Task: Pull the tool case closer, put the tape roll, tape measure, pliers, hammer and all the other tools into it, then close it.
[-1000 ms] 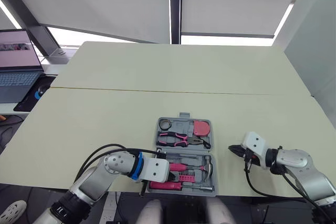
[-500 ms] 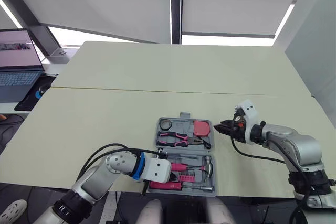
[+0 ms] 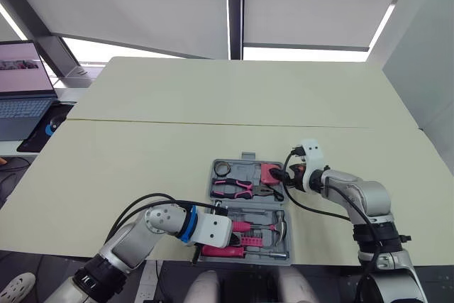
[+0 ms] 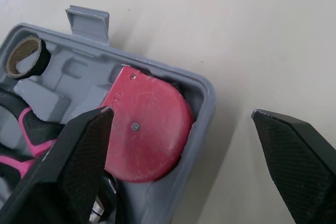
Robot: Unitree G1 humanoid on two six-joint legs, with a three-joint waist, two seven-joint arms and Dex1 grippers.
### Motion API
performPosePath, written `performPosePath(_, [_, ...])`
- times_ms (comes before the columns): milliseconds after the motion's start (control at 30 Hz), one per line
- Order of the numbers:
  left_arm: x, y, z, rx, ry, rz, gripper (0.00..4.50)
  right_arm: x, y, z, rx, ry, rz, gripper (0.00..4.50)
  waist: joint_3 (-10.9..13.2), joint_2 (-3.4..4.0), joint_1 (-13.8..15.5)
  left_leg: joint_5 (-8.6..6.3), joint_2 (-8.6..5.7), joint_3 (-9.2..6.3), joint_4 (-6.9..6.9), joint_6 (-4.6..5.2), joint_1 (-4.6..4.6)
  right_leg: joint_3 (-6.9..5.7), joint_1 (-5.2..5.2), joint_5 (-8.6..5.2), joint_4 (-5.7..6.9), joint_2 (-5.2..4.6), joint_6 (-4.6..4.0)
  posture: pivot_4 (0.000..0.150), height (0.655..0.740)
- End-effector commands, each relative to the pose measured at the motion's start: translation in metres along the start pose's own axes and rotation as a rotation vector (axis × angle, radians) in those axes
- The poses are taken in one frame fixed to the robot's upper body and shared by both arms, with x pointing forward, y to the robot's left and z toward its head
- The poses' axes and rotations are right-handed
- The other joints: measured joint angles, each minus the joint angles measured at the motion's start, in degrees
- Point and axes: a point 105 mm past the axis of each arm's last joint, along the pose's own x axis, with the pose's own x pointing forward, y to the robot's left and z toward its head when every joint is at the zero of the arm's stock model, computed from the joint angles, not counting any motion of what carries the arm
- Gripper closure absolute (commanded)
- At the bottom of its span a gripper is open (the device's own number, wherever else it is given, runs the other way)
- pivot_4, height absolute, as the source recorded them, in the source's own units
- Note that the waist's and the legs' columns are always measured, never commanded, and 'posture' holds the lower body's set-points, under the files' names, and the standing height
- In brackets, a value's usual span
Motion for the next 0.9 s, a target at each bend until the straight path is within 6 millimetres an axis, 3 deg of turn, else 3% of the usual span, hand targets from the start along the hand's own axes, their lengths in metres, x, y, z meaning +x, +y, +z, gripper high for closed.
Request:
performPosePath(33, [0.005,-0.015,-0.020,-0.050,0.075,-0.060,4.50,0.003,0.002,0.002,0.021,-0.025,0.000,0.02,0.0,0.01,0.0,0.00,-0.01,0.00,0.00,0.00,0.00,0.00,0.00,0.00,0.00,0.00,0.00,0.150,0.7400])
performPosePath(433, [0.004,-0.025,-0.031,-0.037,0.141,-0.130,4.50,0.010,0.025,-0.003,0.186,-0.044,0.220,0.02,-0.2,0.12,-0.7,0.00,0.04,0.04,-0.17,0.01,0.19,0.03,0.06,0.00,0.00,0.04,0.00,0.150,0.7400])
performPosePath(567, [0.002,-0.036,-0.038,-0.032,0.168,-0.175,4.50,0.001,0.045,0.009,0.119,-0.155,0.403,0.02,-0.2,0.12,-0.8,-0.01,0.05,0.06,-0.21,0.01,0.21,0.03,0.06,0.00,0.00,0.04,0.00,0.150,0.7400])
performPosePath(733, [-0.001,-0.039,-0.044,-0.029,0.191,-0.191,4.50,-0.010,0.049,0.029,0.036,-0.253,0.471,0.02,-0.2,0.13,-1.7,0.02,0.07,0.27,-0.80,0.04,0.68,0.27,0.11,-0.02,-0.02,0.04,-0.01,0.150,0.7400])
performPosePath(900, [-0.002,-0.038,-0.046,-0.034,0.196,-0.182,4.50,-0.026,0.060,0.034,-0.112,-0.241,0.559,0.02,-0.2,0.15,-1.8,0.02,0.10,0.24,-0.86,0.04,0.70,0.24,0.10,-0.05,-0.02,0.06,-0.07,0.150,0.7400])
